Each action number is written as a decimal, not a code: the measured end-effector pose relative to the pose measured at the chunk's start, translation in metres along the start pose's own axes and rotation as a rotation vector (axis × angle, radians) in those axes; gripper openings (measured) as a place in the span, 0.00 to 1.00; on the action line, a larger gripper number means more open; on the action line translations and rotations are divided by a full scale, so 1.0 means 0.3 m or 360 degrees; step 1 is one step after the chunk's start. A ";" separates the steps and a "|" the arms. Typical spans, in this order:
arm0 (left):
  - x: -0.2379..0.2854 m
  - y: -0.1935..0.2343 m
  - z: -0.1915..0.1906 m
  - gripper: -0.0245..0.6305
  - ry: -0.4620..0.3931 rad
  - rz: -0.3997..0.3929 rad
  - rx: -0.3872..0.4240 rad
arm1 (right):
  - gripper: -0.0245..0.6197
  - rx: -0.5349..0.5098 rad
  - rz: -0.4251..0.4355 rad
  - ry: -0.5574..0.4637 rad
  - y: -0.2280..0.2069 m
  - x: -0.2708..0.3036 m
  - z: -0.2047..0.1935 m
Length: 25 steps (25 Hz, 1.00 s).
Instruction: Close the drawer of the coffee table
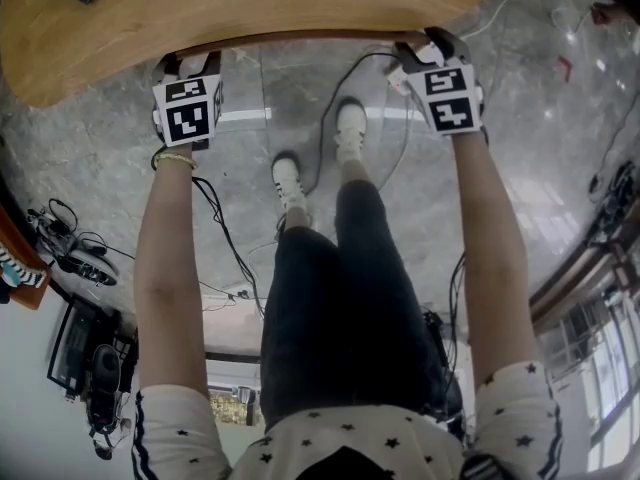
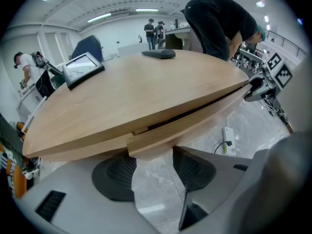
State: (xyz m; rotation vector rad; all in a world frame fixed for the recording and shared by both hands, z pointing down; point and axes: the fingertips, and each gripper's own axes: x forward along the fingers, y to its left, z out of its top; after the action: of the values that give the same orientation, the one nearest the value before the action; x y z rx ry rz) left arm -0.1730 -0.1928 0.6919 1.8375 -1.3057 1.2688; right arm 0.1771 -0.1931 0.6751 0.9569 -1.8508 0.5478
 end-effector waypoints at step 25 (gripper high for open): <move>0.038 0.047 0.090 0.39 -0.0235 0.0160 -0.0286 | 0.35 0.0033 -0.0059 -0.0123 -0.071 0.044 0.089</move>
State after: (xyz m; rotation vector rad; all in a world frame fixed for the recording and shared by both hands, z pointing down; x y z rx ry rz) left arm -0.1747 -0.2252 0.6903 1.7852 -1.5555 1.0434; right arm 0.1765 -0.2297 0.6741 1.0367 -1.8953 0.5148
